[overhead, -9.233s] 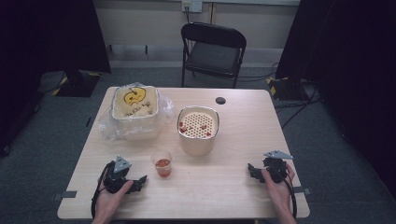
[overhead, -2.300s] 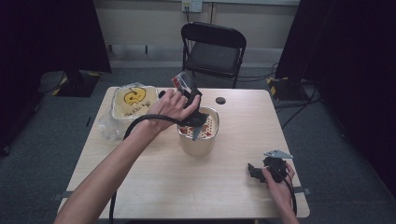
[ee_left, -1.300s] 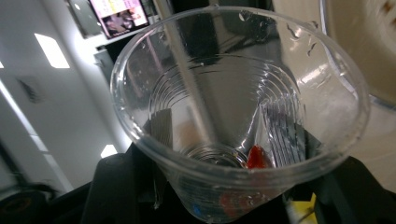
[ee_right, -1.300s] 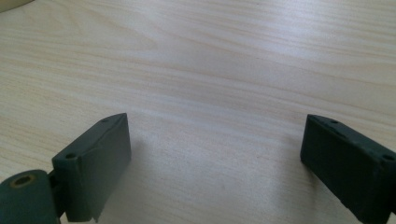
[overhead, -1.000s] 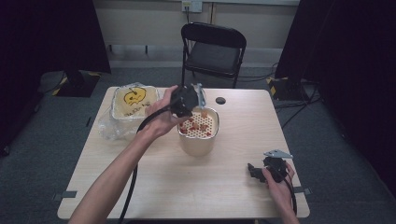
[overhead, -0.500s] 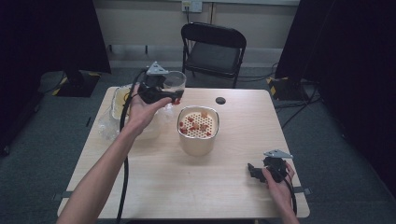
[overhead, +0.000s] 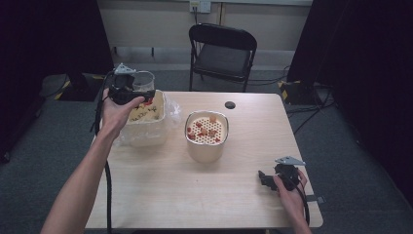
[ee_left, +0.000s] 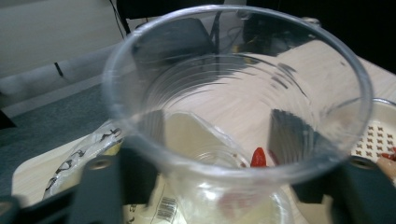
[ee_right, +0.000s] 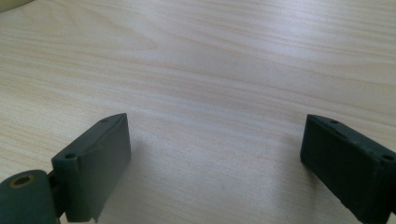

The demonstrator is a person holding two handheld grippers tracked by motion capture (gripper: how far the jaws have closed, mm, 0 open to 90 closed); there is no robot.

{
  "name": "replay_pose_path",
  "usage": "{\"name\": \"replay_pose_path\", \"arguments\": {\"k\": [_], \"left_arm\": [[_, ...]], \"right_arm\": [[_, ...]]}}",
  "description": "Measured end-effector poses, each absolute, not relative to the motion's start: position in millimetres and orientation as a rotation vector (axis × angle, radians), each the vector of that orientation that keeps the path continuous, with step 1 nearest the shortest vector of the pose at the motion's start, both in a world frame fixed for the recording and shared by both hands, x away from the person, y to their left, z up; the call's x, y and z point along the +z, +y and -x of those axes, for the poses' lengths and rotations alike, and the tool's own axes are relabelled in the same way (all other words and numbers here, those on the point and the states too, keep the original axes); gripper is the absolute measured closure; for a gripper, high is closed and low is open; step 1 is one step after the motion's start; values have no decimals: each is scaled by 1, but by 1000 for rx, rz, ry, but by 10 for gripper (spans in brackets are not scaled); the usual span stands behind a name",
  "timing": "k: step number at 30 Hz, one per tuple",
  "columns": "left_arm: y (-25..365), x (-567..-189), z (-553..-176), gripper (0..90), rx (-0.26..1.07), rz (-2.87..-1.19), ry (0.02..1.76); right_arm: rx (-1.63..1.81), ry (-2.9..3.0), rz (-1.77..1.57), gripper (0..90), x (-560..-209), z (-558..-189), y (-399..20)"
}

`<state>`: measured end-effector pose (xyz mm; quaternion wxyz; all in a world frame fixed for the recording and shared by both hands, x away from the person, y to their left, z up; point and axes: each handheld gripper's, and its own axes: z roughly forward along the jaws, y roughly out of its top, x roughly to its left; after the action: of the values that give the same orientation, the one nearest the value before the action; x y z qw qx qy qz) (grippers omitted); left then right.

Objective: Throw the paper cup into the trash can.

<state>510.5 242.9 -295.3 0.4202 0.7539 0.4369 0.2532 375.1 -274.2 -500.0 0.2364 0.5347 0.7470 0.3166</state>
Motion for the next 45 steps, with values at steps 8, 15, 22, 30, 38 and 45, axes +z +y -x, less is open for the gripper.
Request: {"name": "replay_pose_path", "arguments": {"k": [8,15,22,30,38,45], "left_arm": [[248,-306,-509,198,628,-1885,1113],[250,-309,-489,242,628,-1901,1066],[251,-313,-452,294,590,-1879,1037],[249,-321,-406,256,605,-1917,992],[253,-357,-362,217,597,-1911,1054],[250,-392,-342,190,567,-1972,1084]], "right_arm": [[868,2047,-1466,78,-500,-375,-274],[868,2047,-1466,78,-500,-375,-274],[869,2047,-1465,78,-500,-375,-274],[869,2047,-1465,78,-500,-375,-274],[869,2047,-1465,78,-500,-375,-274],[868,2046,-1466,78,-500,-375,-274]]}}
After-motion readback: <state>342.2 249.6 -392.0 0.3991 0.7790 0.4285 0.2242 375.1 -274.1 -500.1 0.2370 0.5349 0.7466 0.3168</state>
